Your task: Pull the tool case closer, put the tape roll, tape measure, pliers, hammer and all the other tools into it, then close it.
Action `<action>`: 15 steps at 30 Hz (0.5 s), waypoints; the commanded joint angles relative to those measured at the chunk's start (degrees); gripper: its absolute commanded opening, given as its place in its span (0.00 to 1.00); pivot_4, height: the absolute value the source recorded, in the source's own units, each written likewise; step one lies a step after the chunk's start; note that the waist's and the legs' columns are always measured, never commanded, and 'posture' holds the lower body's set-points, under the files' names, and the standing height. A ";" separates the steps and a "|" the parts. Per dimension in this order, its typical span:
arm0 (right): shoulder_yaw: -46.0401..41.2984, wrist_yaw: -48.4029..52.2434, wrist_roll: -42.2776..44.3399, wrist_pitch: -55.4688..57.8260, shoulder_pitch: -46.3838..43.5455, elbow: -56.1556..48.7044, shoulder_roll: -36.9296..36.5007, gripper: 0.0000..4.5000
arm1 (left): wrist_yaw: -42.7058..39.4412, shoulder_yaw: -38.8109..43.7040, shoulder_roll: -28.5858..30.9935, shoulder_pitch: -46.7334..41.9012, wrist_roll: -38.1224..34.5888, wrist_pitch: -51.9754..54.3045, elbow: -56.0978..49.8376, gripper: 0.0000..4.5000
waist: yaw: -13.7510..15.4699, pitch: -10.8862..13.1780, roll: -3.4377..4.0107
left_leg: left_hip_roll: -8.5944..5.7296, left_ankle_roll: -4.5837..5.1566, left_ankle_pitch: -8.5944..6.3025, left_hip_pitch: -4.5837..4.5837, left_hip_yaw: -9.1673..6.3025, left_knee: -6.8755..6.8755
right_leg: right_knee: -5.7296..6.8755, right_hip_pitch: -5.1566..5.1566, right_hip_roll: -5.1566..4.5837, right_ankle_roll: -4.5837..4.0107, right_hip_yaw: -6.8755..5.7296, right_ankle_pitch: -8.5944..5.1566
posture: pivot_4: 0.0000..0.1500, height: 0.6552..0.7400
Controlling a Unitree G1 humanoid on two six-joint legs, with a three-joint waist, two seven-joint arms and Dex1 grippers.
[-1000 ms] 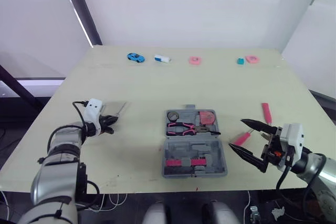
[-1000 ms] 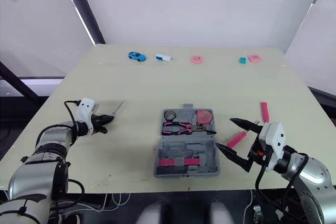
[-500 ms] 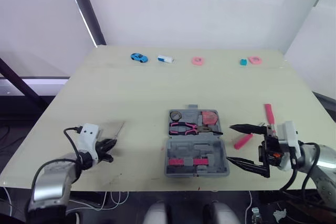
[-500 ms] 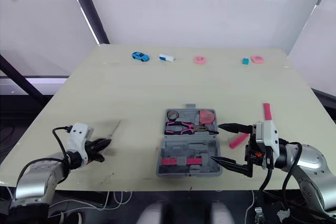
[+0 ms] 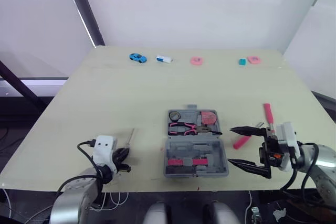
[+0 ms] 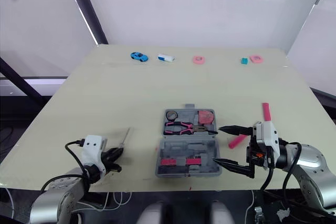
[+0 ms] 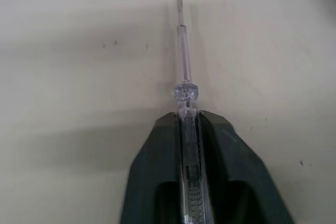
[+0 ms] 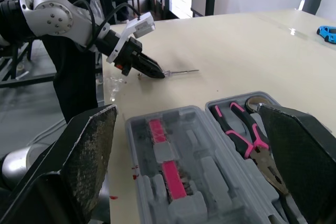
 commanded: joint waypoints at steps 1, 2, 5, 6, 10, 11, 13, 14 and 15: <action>-1.48 -0.02 -0.18 -1.39 0.40 -1.22 -0.41 1.00 | 0.53 -0.29 -0.54 0.50 0.82 -4.48 1.13 0.54 | -0.04 0.00 0.00 | 0.00 0.00 0.00 0.00 0.00 0.00 | 0.00 0.00 0.00 0.00 0.00 0.00 | 1.00 1.00; -1.64 -0.11 -0.20 -1.44 0.71 -1.38 -0.46 1.00 | 0.28 -0.39 -0.79 0.72 0.86 -6.23 1.75 0.64 | -0.05 0.00 0.00 | 0.01 0.00 0.00 0.00 0.00 0.00 | 0.00 0.00 0.00 0.00 0.01 0.00 | 1.00 1.00; -2.07 -0.60 -0.41 -1.56 1.50 -1.89 -0.48 1.00 | 0.31 -1.32 -1.31 1.25 2.18 -11.41 4.06 0.98 | -0.04 0.00 0.00 | 0.01 0.00 0.00 0.00 0.00 0.00 | 0.00 0.00 -0.01 -0.01 0.02 -0.01 | 1.00 1.00; -2.16 -0.79 -0.51 -1.64 1.70 -2.03 -0.44 1.00 | 0.30 -1.58 -1.52 1.30 2.43 -12.91 4.84 0.99 | -0.04 0.00 0.00 | 0.01 0.00 0.00 0.01 0.00 0.00 | 0.00 0.00 -0.01 -0.02 0.02 -0.01 | 1.00 1.00; -2.23 -1.32 -1.06 -2.15 1.98 -2.07 -0.41 1.00 | -1.18 -2.95 -1.81 1.10 3.33 -20.13 8.40 0.99 | -0.01 -0.01 0.02 | 0.02 0.00 0.00 0.01 0.01 0.00 | 0.00 0.00 -0.01 -0.06 0.02 -0.03 | 1.00 1.00; -2.27 -1.41 -1.13 -2.25 1.99 -2.03 -0.41 1.00 | -1.19 -2.95 -1.71 1.25 3.54 -21.09 9.08 0.99 | 0.00 -0.01 0.01 | 0.02 0.00 0.00 0.01 0.02 0.00 | 0.00 0.00 -0.01 -0.07 0.02 -0.04 | 1.00 1.00; -2.26 -1.49 -1.20 -2.45 2.01 -1.93 -0.44 1.00 | -1.19 -2.86 -1.57 1.49 3.92 -22.57 10.33 0.99 | 0.00 -0.01 0.01 | 0.01 0.00 0.00 0.01 0.03 0.00 | -0.01 0.00 -0.01 -0.07 0.03 -0.04 | 1.00 1.00; -2.18 -1.52 -1.37 -2.63 2.04 -1.84 -0.43 1.00 | -1.52 -3.14 -1.29 1.76 4.32 -23.34 11.04 0.89 | 0.01 -0.01 0.01 | 0.01 0.00 0.00 0.01 0.03 0.00 | -0.01 0.00 -0.01 -0.06 0.03 -0.03 | 1.00 1.00; -2.10 -1.53 -1.50 -2.78 2.07 -1.76 -0.41 1.00 | -1.82 -3.33 -1.19 1.93 4.46 -23.95 11.57 0.80 | 0.00 -0.01 0.02 | 0.02 0.00 0.00 0.01 0.03 0.00 | -0.01 0.00 -0.01 -0.06 0.03 -0.03 | 1.00 1.00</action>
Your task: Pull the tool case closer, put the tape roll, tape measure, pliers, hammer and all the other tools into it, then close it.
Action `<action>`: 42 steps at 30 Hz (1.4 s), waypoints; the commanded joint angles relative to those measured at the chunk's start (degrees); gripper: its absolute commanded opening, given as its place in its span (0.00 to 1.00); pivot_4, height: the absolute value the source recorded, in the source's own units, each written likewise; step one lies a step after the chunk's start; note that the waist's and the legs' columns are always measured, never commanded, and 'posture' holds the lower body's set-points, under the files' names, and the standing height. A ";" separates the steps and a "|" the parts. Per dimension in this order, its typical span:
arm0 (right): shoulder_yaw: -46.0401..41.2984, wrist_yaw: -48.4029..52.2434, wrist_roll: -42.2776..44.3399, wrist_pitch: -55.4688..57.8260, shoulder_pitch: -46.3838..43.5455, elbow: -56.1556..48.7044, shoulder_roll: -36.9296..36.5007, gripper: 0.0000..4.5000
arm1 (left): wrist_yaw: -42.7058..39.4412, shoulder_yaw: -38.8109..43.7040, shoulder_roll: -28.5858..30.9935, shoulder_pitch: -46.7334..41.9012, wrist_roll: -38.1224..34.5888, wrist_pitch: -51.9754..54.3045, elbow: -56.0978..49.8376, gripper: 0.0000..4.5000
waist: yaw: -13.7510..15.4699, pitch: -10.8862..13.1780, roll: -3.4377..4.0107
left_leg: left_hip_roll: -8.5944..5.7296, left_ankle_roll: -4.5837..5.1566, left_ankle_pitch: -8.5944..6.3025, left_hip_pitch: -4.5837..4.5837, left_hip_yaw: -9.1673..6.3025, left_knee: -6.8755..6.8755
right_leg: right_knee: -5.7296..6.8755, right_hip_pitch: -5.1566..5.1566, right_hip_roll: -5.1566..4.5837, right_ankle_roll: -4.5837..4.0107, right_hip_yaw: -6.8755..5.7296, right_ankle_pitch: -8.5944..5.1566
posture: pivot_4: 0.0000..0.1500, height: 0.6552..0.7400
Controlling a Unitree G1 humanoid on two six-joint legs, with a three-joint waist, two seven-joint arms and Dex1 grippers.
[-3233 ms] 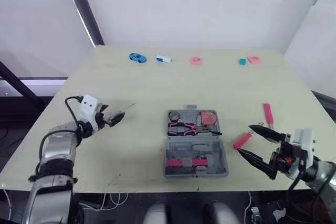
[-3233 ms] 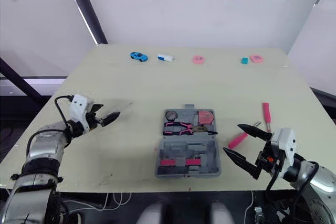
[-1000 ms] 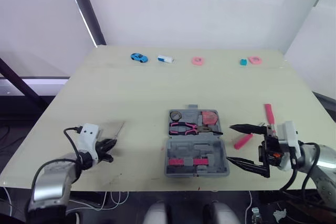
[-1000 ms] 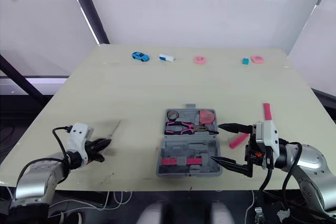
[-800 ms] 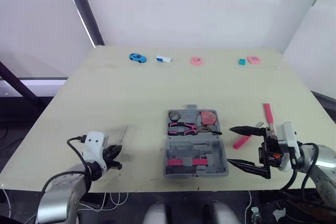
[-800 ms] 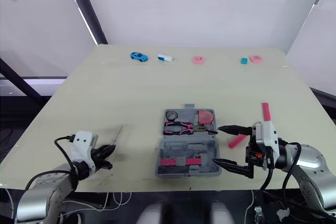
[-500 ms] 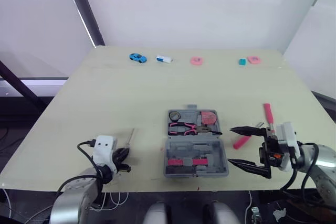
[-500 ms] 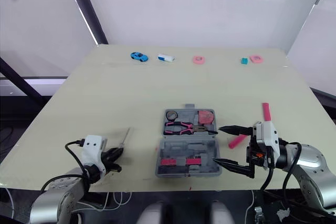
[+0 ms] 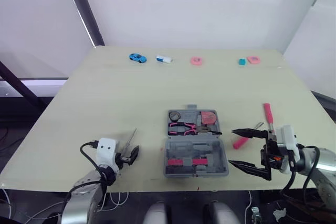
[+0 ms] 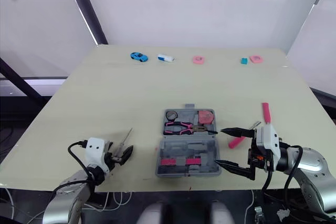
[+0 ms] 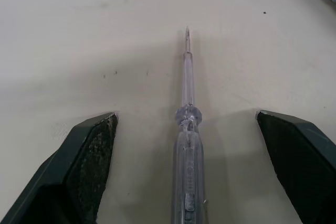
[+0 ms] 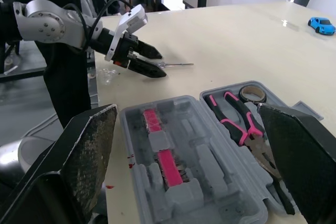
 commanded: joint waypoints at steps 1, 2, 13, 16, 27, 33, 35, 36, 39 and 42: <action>-1.84 -0.32 0.09 -1.48 0.06 -1.57 -0.33 1.00 | -1.03 -0.72 0.59 0.83 0.62 -2.58 1.35 0.70 | 0.00 0.00 0.01 | 0.00 0.00 0.00 0.00 0.00 0.00 | 0.00 0.00 0.00 0.00 0.00 0.00 | 1.00 1.00; -1.79 -0.38 0.00 -1.54 0.03 -1.52 -0.27 1.00 | -1.30 -0.90 0.68 0.90 0.60 -2.79 1.49 0.58 | -0.01 0.00 0.01 | 0.00 0.00 0.00 0.00 0.00 0.00 | 0.00 0.00 0.00 0.00 0.00 0.00 | 1.00 1.00; -0.89 -1.08 -0.43 -2.14 -0.61 -1.11 0.13 1.00 | -4.04 -1.35 2.98 0.56 1.14 -6.99 1.67 0.02 | -0.01 -0.01 0.01 | 0.01 0.00 0.00 0.00 0.00 0.00 | 0.00 0.00 -0.01 0.00 -0.01 0.00 | 1.00 1.00; -1.12 -0.92 -0.22 -2.27 -0.76 -0.87 0.15 1.00 | -10.02 -1.00 7.75 1.49 0.45 -10.57 -0.08 0.02 | -0.07 0.00 0.00 | 0.03 0.00 0.00 -0.02 0.01 0.00 | -0.01 -0.01 0.00 -0.02 -0.04 -0.02 | 1.00 1.00; -1.48 0.35 -0.23 -3.39 -1.27 1.00 0.20 1.00 | -33.57 -2.57 23.69 -5.69 -9.34 -7.62 -3.05 0.02 | 0.17 0.05 0.06 | 0.12 0.00 0.00 -0.05 0.07 -0.03 | -0.05 -0.02 -0.07 -0.05 -0.06 -0.04 | 1.00 1.00; -1.60 -1.06 -1.35 -4.59 -1.24 1.42 1.10 1.00 | -39.27 -11.69 23.77 -16.40 -6.84 -7.48 -0.65 0.02 | 0.25 0.06 0.06 | 0.03 0.00 0.00 -0.05 0.14 -0.04 | -0.07 -0.01 -0.03 -0.03 -0.05 -0.04 | 1.00 1.00; -1.98 -1.36 -1.61 -5.05 -0.94 1.54 1.11 1.00 | -40.60 -14.85 23.33 -20.16 -5.33 -7.48 0.73 0.02 | 0.44 0.06 0.06 | -0.03 0.00 0.00 -0.08 0.16 0.00 | -0.04 -0.01 0.06 -0.03 -0.08 -0.04 | 1.00 1.00; -2.31 -1.35 -1.70 -5.31 -0.47 1.47 0.94 1.00 | -41.76 -16.30 23.05 -22.06 -5.33 -6.65 1.29 0.02 | 0.42 0.06 0.06 | -0.03 0.00 0.00 -0.08 0.17 0.00 | -0.04 -0.01 0.08 -0.03 -0.06 -0.04 | 1.00 1.00; -3.65 -1.70 -2.18 -6.06 1.09 1.23 0.63 1.00 | -43.52 -20.60 21.57 -27.97 -3.32 -5.84 4.59 0.02 | 0.29 0.06 0.06 | -0.02 0.00 0.00 -0.09 0.17 -0.01 | -0.05 -0.01 0.14 0.14 -0.02 0.06 | 1.00 1.00; -5.00 -2.59 -2.50 -6.64 2.44 0.73 0.67 1.00 | -44.25 -24.51 19.42 -33.77 -0.54 -5.03 8.53 0.02 | 0.40 0.06 0.06 | 0.00 0.00 0.00 -0.12 0.09 -0.01 | -0.04 -0.01 0.26 0.16 -0.03 0.07 | 1.00 1.00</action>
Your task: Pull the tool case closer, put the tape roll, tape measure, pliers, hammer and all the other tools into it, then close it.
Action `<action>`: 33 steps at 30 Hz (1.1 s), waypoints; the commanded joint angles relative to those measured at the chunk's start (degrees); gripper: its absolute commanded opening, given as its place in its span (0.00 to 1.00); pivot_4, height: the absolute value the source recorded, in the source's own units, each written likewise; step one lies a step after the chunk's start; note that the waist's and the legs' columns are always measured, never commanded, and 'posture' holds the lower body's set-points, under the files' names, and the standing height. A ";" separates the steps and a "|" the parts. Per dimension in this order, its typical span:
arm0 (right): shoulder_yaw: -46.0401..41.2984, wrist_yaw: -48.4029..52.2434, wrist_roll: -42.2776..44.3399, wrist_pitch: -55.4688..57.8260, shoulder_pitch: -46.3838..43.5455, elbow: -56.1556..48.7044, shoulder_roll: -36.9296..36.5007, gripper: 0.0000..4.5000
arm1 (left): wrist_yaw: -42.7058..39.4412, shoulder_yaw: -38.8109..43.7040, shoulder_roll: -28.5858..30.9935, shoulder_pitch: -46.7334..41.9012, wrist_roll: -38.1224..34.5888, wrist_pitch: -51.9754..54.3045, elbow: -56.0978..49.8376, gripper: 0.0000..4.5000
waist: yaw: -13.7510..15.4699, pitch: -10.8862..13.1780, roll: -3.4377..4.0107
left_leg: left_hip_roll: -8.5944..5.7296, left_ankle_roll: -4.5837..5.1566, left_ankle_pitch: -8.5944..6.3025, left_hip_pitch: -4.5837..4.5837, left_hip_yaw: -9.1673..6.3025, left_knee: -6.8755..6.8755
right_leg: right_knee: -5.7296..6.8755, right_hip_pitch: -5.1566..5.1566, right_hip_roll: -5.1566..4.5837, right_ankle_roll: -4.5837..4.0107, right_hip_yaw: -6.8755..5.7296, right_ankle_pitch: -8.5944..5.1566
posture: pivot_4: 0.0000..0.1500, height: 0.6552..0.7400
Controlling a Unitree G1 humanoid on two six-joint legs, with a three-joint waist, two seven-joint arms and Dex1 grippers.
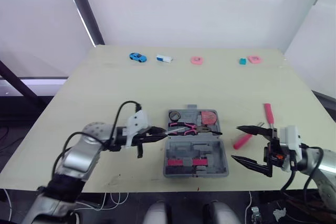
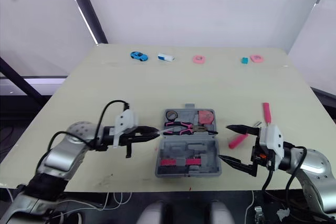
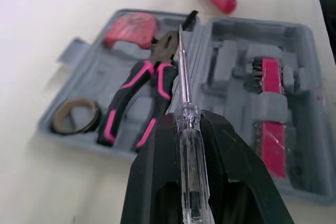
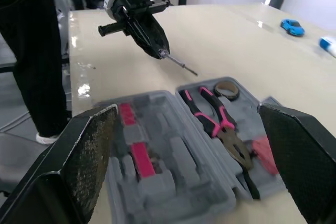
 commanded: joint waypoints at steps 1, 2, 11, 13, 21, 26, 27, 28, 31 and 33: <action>-2.76 -1.00 0.09 -1.63 1.03 -2.02 -0.31 1.00 | -1.65 -3.60 -1.33 -4.65 2.88 0.05 3.00 0.02 | 0.02 0.00 0.00 | 0.00 0.00 0.00 0.00 -0.01 0.00 | 0.00 0.00 0.02 0.00 0.00 0.00 | 1.00 1.00; -2.96 -1.14 0.12 -1.74 1.49 -2.24 -0.32 1.00 | -2.40 -4.64 -1.54 -5.76 3.56 0.29 3.89 0.02 | 0.02 0.00 0.00 | 0.00 0.00 0.00 0.00 -0.01 0.00 | 0.00 0.00 0.03 0.00 0.00 0.00 | 1.00 1.00; -4.46 -2.64 -0.42 -2.97 4.90 -2.93 -0.15 1.00 | -4.92 -11.98 -6.94 -15.22 10.22 -0.21 14.45 0.02 | -0.20 0.00 0.00 | 0.01 0.00 0.00 -0.01 -0.02 0.03 | 0.01 0.00 0.08 0.00 0.06 0.00 | 1.00 1.00; -4.58 -2.36 -1.32 -3.77 5.66 -2.40 -0.43 1.00 | -5.52 -13.64 -8.98 -16.14 11.38 -1.43 15.91 0.02 | -0.20 0.00 0.00 | 0.00 0.00 0.00 -0.02 -0.02 0.03 | 0.00 0.00 0.09 0.00 0.07 0.00 | 1.00 1.00; -4.63 -2.69 -1.86 -4.54 6.11 -2.10 -0.39 1.00 | -7.62 -15.55 -11.03 -16.99 13.38 -0.50 17.15 0.02 | -0.43 0.00 0.00 | 0.03 0.01 0.00 -0.01 -0.07 0.02 | 0.03 0.00 0.14 0.00 0.08 0.00 | 1.00 1.00; -4.81 -2.65 -1.77 -4.43 5.91 -1.76 -0.62 1.00 | -7.94 -16.71 -11.94 -18.20 15.74 0.91 18.59 0.02 | -0.29 0.00 0.00 | 0.02 0.01 0.00 -0.03 -0.06 0.03 | 0.01 0.00 0.14 0.00 0.09 0.00 | 1.00 1.00; -4.83 -2.63 -1.74 -4.37 5.90 -1.76 -0.66 1.00 | -7.96 -16.81 -12.02 -18.41 16.09 1.34 18.63 0.02 | -0.29 0.00 0.00 | 0.02 0.01 0.00 -0.03 -0.06 0.03 | 0.01 0.00 0.14 0.00 0.09 0.00 | 1.00 1.00; -4.83 -2.63 -1.74 -4.34 5.94 -1.81 -0.68 1.00 | -8.03 -16.77 -12.09 -18.51 16.27 1.66 18.53 0.02 | -0.27 0.00 0.00 | 0.02 0.01 0.00 -0.03 -0.06 0.03 | 0.01 0.00 0.14 0.00 0.09 0.00 | 1.00 1.00; -4.82 -2.54 -1.74 -4.33 6.02 -1.85 -0.79 1.00 | -8.39 -16.59 -12.07 -18.54 16.56 3.06 17.81 0.02 | -0.29 0.00 0.00 | 0.02 0.01 0.00 -0.03 -0.07 0.03 | 0.02 0.00 0.14 0.00 0.08 0.00 | 1.00 1.00; -4.79 -2.49 -1.71 -4.33 6.02 -1.88 -0.86 1.00 | -8.71 -16.59 -12.08 -18.37 16.62 3.70 17.25 0.02 | -0.30 0.00 0.00 | 0.02 0.01 0.00 -0.02 -0.07 0.03 | 0.02 0.00 0.14 0.00 0.09 0.00 | 1.00 1.00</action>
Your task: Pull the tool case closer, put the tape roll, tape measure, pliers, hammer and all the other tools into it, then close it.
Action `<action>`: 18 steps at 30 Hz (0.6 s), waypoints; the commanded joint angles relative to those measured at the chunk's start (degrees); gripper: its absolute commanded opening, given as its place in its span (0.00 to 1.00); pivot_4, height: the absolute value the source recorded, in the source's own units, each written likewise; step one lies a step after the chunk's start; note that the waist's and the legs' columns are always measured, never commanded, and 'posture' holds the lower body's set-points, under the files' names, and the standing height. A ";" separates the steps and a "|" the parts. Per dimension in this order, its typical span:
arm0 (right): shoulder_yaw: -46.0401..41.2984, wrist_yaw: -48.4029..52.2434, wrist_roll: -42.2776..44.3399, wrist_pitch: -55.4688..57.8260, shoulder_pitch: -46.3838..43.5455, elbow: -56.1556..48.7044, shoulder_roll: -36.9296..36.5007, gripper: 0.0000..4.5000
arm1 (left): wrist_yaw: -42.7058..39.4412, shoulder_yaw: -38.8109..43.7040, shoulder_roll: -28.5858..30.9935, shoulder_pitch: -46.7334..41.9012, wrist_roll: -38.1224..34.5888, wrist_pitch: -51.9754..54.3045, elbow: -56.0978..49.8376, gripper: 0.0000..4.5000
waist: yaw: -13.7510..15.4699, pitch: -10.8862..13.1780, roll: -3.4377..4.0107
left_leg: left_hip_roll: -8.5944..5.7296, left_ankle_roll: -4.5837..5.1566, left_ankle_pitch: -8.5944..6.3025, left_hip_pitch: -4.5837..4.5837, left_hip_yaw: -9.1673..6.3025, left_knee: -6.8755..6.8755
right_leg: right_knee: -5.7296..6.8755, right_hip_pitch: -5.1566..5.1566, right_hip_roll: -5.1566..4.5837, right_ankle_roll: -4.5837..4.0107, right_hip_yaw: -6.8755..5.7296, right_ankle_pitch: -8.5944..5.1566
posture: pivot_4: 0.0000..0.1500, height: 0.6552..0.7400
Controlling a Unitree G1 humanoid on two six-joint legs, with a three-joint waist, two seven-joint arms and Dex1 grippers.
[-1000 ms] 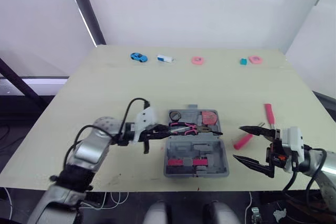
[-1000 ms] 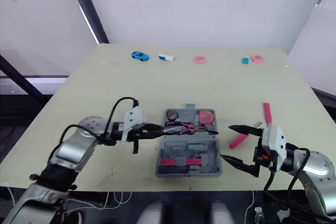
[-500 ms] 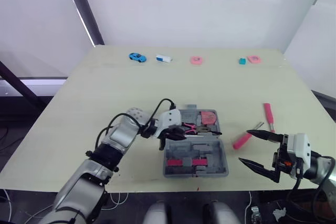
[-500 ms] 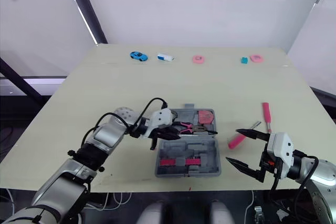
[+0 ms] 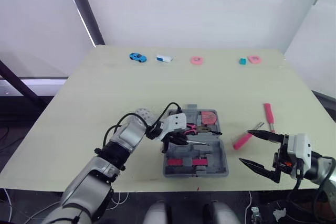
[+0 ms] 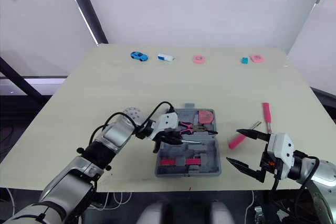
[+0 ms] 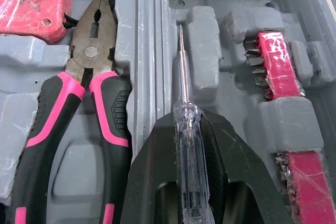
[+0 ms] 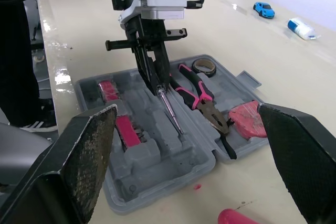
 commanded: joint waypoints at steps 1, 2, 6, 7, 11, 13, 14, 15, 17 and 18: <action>-1.57 0.07 0.38 -0.87 0.01 -0.70 -0.56 1.00 | -0.84 -0.48 -0.07 -0.24 0.07 1.29 -1.88 0.02 | -0.02 0.00 0.00 | 0.00 0.00 0.00 0.00 0.00 0.00 | 0.00 0.00 0.00 0.00 0.00 0.00 | 1.00 1.00; -1.55 0.07 0.37 -0.88 0.04 -0.73 -0.55 1.00 | -0.89 -0.55 -0.15 -0.11 0.08 1.74 -2.11 0.02 | -0.03 0.00 0.00 | 0.00 0.00 0.00 0.00 0.00 0.00 | 0.00 0.00 0.00 0.00 0.00 0.00 | 1.00 1.00; -1.44 0.05 0.20 -1.03 0.04 -0.60 -0.41 1.00 | -1.13 -1.13 -0.73 0.13 0.14 3.20 -2.94 0.02 | -0.01 0.00 0.00 | 0.00 0.00 0.00 0.00 0.00 0.00 | 0.00 0.00 0.00 0.00 0.00 0.00 | 1.00 1.00; -1.40 0.04 0.16 -1.06 0.04 -0.58 -0.37 1.00 | -1.18 -1.30 -0.82 0.09 0.16 3.56 -3.16 0.02 | -0.01 0.00 0.00 | 0.00 0.00 0.00 0.00 0.00 0.00 | 0.00 0.00 0.00 0.00 0.00 0.00 | 1.00 1.00; -1.16 -0.21 -0.01 -1.14 0.54 -1.21 -0.15 1.00 | -0.95 -2.20 -1.37 -0.64 0.90 4.94 -2.52 0.02 | 0.02 0.00 0.00 | 0.00 0.00 0.00 0.00 -0.01 0.00 | 0.00 0.00 0.00 0.00 0.00 0.00 | 1.00 1.00; -1.19 -0.17 0.02 -1.18 0.98 -1.46 -0.16 1.00 | -0.28 -2.44 -2.23 -1.00 1.27 4.86 -1.79 0.02 | 0.16 0.00 0.00 | 0.00 0.00 0.00 0.00 -0.01 0.00 | 0.00 0.00 0.00 0.00 0.00 0.00 | 1.00 1.00; -1.26 -0.09 0.03 -1.24 1.22 -1.48 -0.22 1.00 | -0.22 -2.63 -2.53 -1.06 1.48 4.81 -1.63 0.02 | 0.21 0.00 0.00 | 0.00 0.00 0.00 0.00 0.00 0.00 | 0.00 0.00 0.00 0.00 0.00 0.00 | 1.00 1.00; -1.31 -0.05 0.01 -1.30 1.45 -1.51 -0.25 1.00 | -0.20 -2.78 -2.75 -1.03 1.66 4.84 -1.58 0.02 | 0.30 -0.01 0.01 | 0.00 0.00 0.00 0.00 0.00 0.01 | 0.00 0.01 0.00 0.00 0.01 0.00 | 1.00 1.00; -1.45 -0.09 -0.17 -1.48 1.74 -1.33 -0.31 1.00 | -0.10 -2.91 -3.17 -1.02 1.86 5.01 -1.56 0.02 | 0.42 -0.01 0.01 | -0.01 0.00 0.00 0.00 0.00 0.01 | 0.00 0.01 0.00 0.00 0.01 0.00 | 1.00 1.00; -1.51 -0.17 -0.29 -1.46 1.84 -1.24 -0.37 1.00 | -0.08 -2.90 -3.32 -1.07 1.89 5.11 -1.54 0.02 | 0.48 -0.01 0.02 | -0.01 0.00 0.00 0.00 0.00 0.02 | 0.00 0.01 0.00 0.00 0.02 0.00 | 1.00 1.00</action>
